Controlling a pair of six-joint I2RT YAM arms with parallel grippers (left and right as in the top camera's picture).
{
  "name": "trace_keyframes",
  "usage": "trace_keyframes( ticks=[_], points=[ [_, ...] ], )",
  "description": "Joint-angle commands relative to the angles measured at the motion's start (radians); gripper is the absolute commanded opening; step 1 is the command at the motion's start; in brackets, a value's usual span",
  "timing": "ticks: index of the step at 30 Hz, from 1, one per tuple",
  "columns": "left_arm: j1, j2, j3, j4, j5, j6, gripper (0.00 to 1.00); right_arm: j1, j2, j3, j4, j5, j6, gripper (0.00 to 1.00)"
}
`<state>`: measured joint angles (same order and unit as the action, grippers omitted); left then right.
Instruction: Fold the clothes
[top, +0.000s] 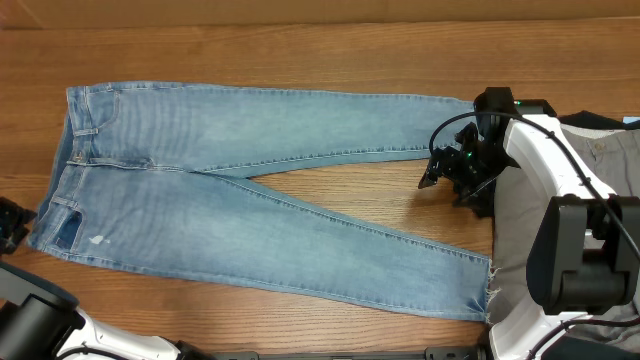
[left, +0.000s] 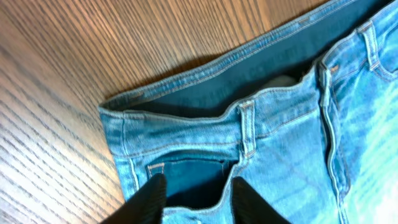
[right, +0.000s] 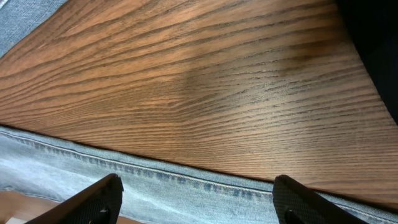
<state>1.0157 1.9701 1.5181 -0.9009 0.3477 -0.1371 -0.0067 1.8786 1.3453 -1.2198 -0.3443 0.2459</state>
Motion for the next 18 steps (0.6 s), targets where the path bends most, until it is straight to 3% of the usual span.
trace_keyframes(
  ticks=[1,6,7,18],
  points=[
    [-0.037,0.038,-0.027,0.018,0.187,0.126,0.28,-0.004,-0.031,0.014,0.008,-0.01,-0.006,0.81],
    [-0.179,0.045,-0.027,0.007,0.229,0.252,0.23,-0.004,-0.031,0.014,0.011,-0.01,-0.006,0.81],
    [-0.257,0.046,-0.028,0.008,0.224,0.306,0.22,-0.004,-0.031,0.014,0.012,-0.01,-0.002,0.82],
    [-0.718,0.121,-0.03,0.17,-0.013,0.544,0.25,-0.004,-0.031,0.014,0.021,-0.01,0.02,0.85]
  ],
)
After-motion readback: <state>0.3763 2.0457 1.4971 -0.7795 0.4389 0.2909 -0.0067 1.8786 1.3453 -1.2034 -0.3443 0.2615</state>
